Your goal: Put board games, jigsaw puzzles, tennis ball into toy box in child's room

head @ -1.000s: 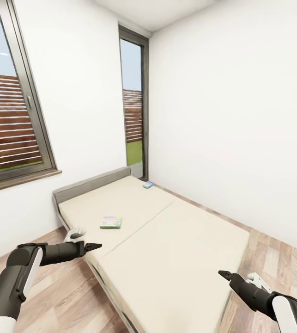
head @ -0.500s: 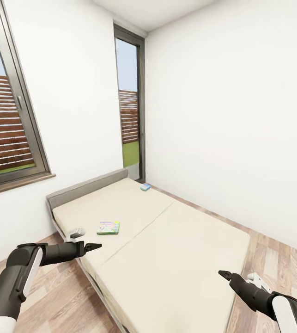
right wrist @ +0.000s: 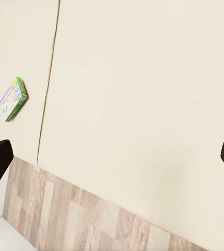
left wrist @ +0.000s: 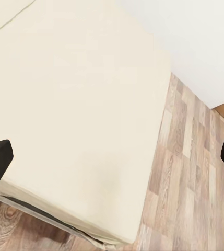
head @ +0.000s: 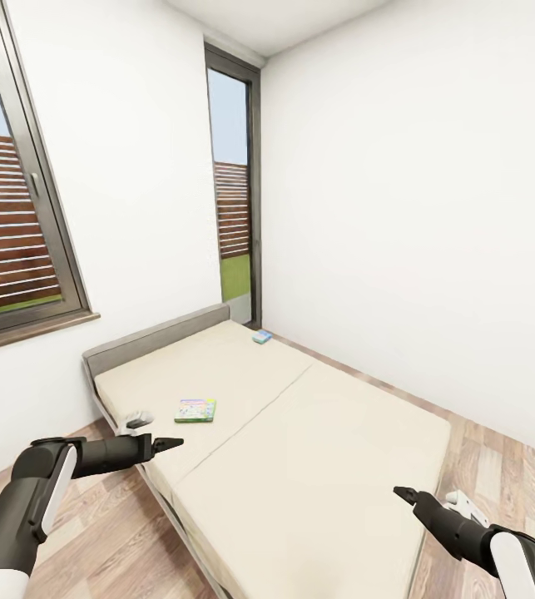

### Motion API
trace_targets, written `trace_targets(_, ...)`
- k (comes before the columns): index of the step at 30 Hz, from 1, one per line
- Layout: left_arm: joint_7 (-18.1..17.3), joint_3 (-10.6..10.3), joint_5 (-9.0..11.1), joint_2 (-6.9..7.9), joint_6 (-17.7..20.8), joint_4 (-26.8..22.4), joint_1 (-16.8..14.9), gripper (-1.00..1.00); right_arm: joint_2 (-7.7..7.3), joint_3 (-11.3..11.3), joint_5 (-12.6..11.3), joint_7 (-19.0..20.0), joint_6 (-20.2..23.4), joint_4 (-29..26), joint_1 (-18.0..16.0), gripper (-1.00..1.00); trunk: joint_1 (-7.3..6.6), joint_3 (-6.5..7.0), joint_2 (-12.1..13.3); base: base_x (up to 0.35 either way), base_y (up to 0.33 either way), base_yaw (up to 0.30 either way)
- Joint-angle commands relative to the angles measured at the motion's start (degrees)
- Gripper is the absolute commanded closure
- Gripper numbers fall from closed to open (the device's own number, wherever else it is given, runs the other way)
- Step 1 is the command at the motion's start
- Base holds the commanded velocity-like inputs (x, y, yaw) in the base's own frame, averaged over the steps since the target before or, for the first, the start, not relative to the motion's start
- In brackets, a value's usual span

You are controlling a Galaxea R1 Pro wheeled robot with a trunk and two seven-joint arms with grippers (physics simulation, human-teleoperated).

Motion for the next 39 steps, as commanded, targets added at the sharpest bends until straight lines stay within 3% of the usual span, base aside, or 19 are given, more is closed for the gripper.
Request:
trace_targets(1,-0.2,0.1,0.0,-0.01,0.4,0.0,0.0,-1.0,0.01,-0.1,0.0,0.1,0.3,0.0,0.0,-1.0,0.02,-0.03,0.0,0.001,0.001,0.0)
trace_targets(14,-0.2,0.1,0.0,-0.01,0.4,0.0,0.0,-1.0,0.01,-0.1,0.0,0.1,0.3,0.0,0.0,-1.0,0.02,0.12,0.0,0.0,0.0,-0.048)
trace_targets(39,-0.3,0.1,0.0,-0.01,0.4,0.0,0.0,-1.0,-0.05,-0.2,0.0,0.1,0.3,0.5,0.0,-1.0,0.02,1.5,0.0,0.0,0.0,-0.231)
